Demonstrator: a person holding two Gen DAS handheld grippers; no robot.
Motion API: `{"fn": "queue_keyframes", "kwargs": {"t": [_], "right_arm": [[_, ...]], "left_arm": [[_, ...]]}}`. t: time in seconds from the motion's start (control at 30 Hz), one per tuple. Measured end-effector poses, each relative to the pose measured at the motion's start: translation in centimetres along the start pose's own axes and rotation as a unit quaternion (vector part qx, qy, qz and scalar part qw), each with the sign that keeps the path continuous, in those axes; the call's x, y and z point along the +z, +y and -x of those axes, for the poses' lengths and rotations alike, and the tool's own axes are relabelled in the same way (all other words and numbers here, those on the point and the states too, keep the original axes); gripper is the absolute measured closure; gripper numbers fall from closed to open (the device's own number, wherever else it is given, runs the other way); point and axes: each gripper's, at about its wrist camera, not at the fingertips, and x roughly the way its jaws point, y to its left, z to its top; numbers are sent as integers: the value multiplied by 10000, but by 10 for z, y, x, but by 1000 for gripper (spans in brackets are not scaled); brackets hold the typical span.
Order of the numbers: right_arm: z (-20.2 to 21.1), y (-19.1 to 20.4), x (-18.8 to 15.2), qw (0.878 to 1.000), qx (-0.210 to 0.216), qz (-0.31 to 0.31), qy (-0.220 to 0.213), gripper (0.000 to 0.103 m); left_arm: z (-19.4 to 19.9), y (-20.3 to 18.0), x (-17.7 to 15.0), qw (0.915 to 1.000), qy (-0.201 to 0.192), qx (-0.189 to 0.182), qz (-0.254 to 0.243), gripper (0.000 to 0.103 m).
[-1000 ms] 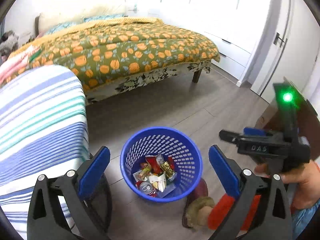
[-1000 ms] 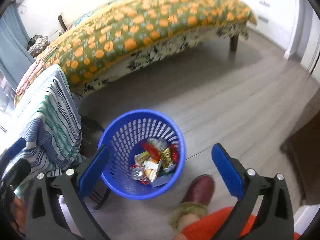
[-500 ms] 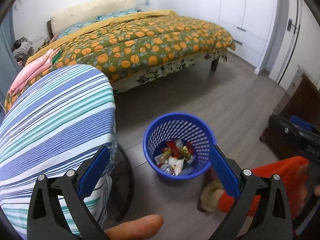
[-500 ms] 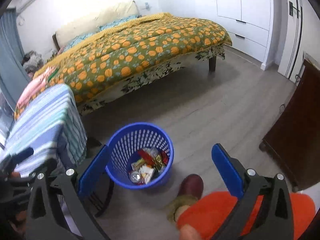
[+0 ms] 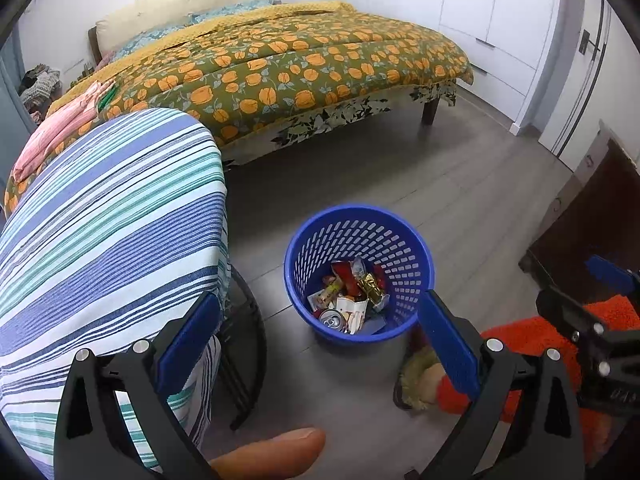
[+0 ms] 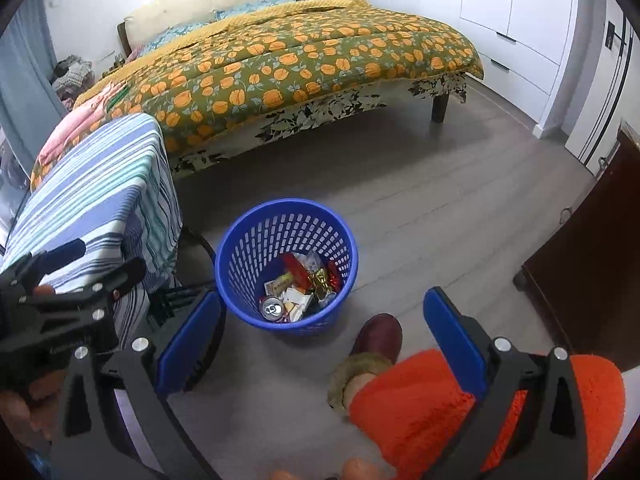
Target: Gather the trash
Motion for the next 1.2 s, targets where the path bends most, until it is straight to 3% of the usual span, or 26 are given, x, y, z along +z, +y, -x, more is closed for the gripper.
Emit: {"fn": "queue_keyframes", "kwargs": {"t": [1.2], "right_arm": [[-2, 8, -5, 9996, 130, 125, 226, 5]], "left_arm": [[-3, 1, -4, 9999, 122, 89, -27, 5]]}}
